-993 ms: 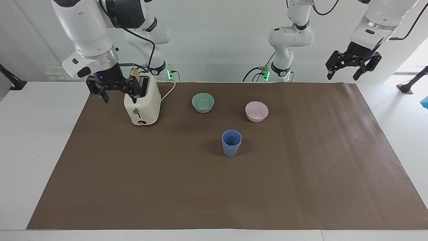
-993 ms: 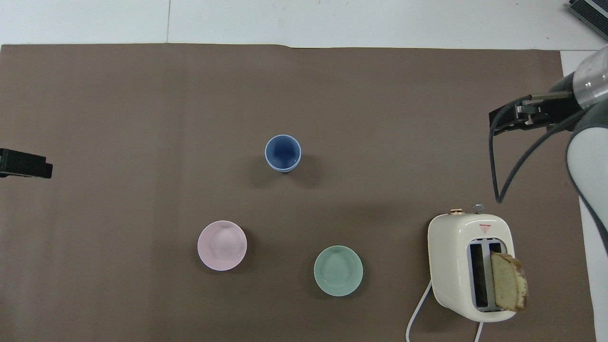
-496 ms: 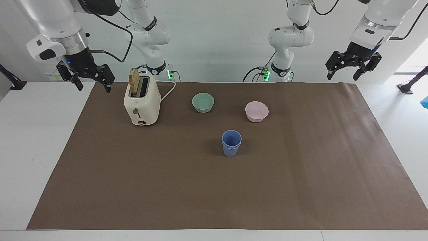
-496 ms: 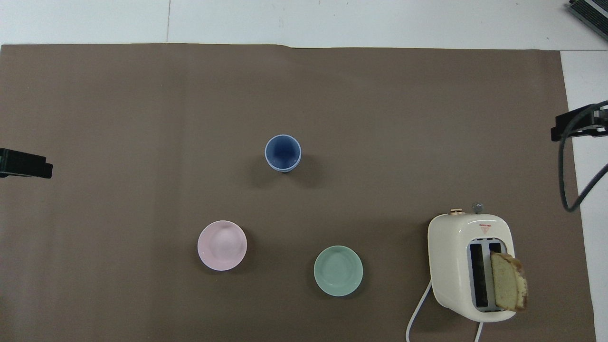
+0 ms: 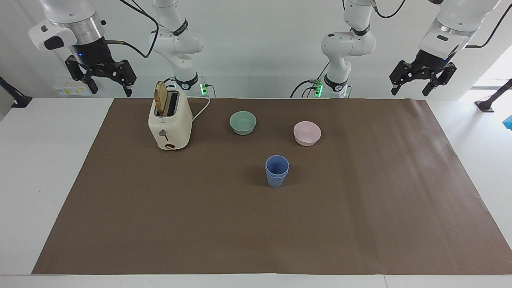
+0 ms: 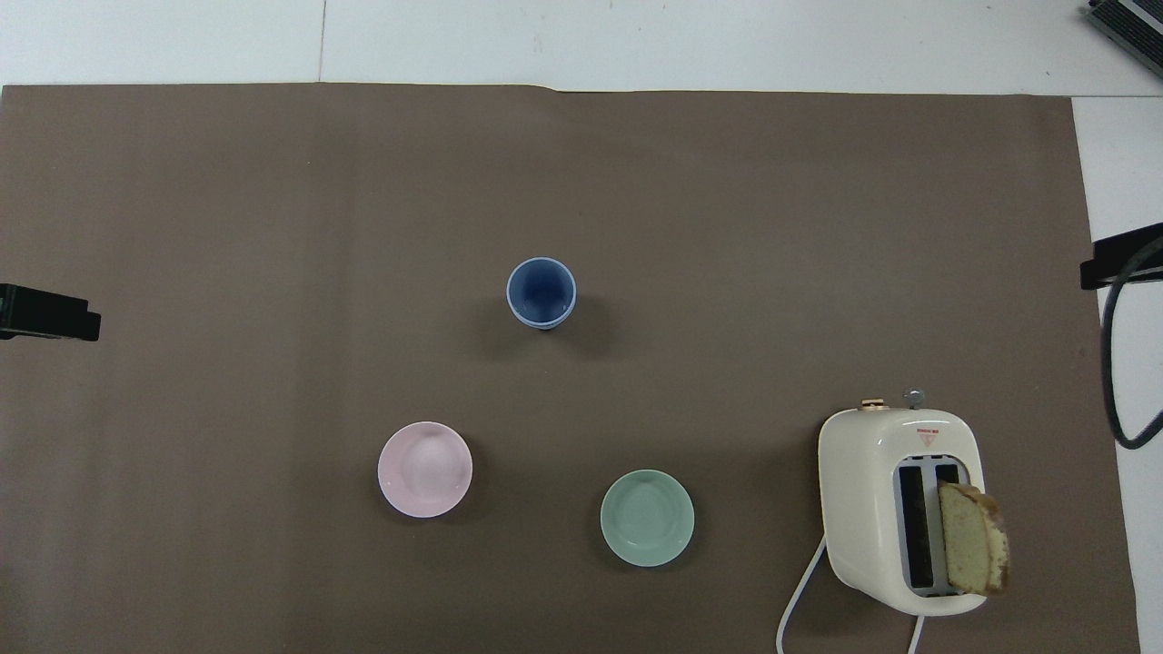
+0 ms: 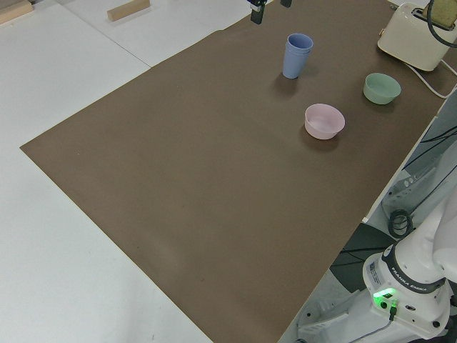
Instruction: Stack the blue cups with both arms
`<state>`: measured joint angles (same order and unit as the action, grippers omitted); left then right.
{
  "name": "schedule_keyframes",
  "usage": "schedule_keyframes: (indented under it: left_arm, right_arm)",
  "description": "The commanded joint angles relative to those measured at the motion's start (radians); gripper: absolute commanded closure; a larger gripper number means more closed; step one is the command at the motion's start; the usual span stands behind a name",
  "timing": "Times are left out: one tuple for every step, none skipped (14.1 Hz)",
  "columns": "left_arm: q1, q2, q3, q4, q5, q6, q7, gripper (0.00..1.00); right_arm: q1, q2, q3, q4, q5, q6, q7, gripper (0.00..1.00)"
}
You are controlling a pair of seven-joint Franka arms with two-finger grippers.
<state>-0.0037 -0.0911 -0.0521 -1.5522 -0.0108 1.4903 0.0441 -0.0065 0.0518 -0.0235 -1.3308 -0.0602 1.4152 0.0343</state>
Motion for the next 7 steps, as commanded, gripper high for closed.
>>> schedule_keyframes:
  left_arm:
    - [0.021, -0.009, -0.009, 0.003, -0.011, -0.019, 0.01, 0.0]
    - [0.021, -0.009, -0.009, 0.003, -0.011, -0.019, 0.01, 0.0]
    - [0.021, -0.009, -0.009, 0.003, -0.011, -0.019, 0.01, 0.0]
    - [0.021, -0.009, -0.009, 0.003, -0.011, -0.019, 0.01, 0.0]
    - [0.021, -0.009, -0.009, 0.003, -0.011, -0.019, 0.011, 0.0]
    - [0.021, -0.009, -0.009, 0.003, -0.011, -0.019, 0.011, 0.0]
    - [0.021, -0.009, -0.009, 0.003, -0.011, -0.019, 0.011, 0.0]
  right_arm:
    - [-0.01, -0.012, 0.004, -0.021, 0.017, 0.008, -0.019, 0.0]
    - [-0.012, -0.013, 0.004, -0.024, 0.038, 0.013, -0.019, 0.0]
    - [-0.013, -0.013, 0.001, -0.027, 0.066, 0.016, -0.019, 0.0]
    - [-0.012, -0.013, 0.0, -0.036, 0.077, 0.022, -0.019, 0.0]
    - [-0.012, -0.013, 0.0, -0.057, 0.077, 0.039, -0.022, 0.0]
    - [-0.013, -0.018, -0.001, -0.085, 0.077, 0.075, -0.027, 0.0]
    - [-0.013, -0.026, -0.001, -0.096, 0.077, 0.09, -0.03, 0.0]
